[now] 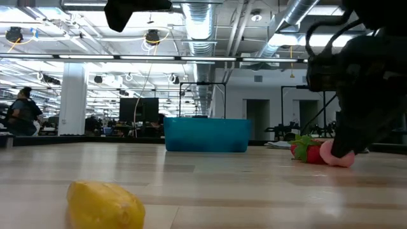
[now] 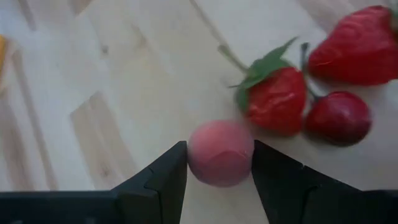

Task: Pick and placing Produce into tupperware
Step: Put the peach into the blue bin

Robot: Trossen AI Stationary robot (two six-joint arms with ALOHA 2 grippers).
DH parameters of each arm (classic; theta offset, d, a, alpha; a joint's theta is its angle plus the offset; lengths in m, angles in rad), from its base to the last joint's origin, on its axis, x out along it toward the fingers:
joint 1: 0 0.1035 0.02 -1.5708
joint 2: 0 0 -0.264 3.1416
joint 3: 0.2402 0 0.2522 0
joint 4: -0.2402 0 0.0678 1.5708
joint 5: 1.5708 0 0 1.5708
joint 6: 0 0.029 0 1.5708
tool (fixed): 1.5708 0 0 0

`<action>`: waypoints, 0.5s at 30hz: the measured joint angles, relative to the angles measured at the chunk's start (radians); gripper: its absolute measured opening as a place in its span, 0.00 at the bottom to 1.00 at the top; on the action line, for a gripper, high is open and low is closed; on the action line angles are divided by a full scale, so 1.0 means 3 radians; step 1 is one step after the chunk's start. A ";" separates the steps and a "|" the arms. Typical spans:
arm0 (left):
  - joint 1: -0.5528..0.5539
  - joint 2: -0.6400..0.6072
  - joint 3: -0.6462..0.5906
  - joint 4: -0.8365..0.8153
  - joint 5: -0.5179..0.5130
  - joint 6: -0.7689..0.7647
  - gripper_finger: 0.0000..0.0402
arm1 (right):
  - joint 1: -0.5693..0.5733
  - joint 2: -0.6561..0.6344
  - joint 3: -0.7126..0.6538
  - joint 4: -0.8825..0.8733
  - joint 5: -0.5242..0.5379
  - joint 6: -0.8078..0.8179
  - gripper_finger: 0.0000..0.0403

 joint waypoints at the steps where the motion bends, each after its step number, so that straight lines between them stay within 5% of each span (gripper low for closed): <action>1: 0.0000 0.0000 -0.0001 0.0001 -0.0001 0.0000 0.40 | 0.0010 0.0047 -0.0004 0.0052 0.0020 -0.0019 0.49; 15: -0.0005 0.0000 -0.0001 0.0036 -0.0001 -0.0002 0.40 | 0.0027 0.0023 0.0139 0.0145 0.0143 -0.0176 0.31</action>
